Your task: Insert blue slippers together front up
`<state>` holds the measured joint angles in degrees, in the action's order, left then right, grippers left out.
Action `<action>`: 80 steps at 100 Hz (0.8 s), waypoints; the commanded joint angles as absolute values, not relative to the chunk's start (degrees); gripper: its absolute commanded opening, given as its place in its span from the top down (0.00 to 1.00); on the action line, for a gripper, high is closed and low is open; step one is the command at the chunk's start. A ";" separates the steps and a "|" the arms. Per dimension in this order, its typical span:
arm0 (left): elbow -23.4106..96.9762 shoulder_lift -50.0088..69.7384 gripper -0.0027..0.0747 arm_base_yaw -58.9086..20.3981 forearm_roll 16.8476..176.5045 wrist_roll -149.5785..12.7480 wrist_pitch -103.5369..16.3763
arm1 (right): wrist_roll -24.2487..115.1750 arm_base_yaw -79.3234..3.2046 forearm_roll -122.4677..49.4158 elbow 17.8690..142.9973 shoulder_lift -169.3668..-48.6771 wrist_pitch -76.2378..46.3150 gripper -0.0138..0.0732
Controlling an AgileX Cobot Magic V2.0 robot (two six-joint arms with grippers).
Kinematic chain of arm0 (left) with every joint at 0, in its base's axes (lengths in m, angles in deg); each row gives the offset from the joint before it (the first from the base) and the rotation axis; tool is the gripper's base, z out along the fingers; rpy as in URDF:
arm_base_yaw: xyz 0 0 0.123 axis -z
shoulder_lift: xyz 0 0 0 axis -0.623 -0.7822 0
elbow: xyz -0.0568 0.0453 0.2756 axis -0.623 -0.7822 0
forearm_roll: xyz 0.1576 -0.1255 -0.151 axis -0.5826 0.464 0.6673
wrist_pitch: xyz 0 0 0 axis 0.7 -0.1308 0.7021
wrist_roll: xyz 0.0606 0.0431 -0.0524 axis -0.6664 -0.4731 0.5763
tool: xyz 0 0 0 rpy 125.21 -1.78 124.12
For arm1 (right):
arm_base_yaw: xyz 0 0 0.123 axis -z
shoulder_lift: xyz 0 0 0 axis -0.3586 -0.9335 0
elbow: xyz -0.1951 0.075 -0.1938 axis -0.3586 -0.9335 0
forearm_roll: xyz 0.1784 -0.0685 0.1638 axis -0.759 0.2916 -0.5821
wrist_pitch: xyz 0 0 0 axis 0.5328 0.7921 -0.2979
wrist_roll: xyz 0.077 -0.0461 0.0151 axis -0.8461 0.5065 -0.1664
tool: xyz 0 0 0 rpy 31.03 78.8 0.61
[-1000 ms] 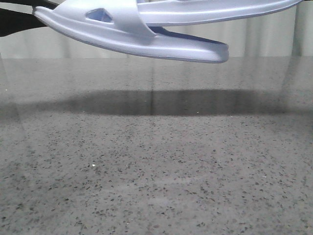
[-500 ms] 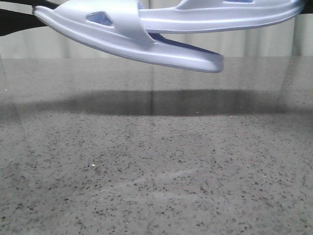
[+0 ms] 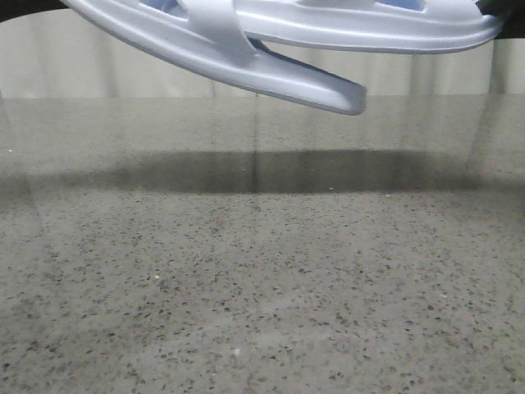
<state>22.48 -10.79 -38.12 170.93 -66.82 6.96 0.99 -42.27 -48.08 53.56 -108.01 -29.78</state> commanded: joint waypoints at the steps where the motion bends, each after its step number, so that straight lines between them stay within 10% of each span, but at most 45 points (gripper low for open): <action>1: 24.02 -8.34 0.94 -37.64 177.13 -65.66 16.20 | 1.85 -42.62 -47.99 55.53 -107.67 -31.96 0.96; 80: 25.25 -7.91 0.94 -30.68 177.13 -65.13 16.20 | 1.85 -46.78 -48.55 55.53 -107.67 -33.97 0.96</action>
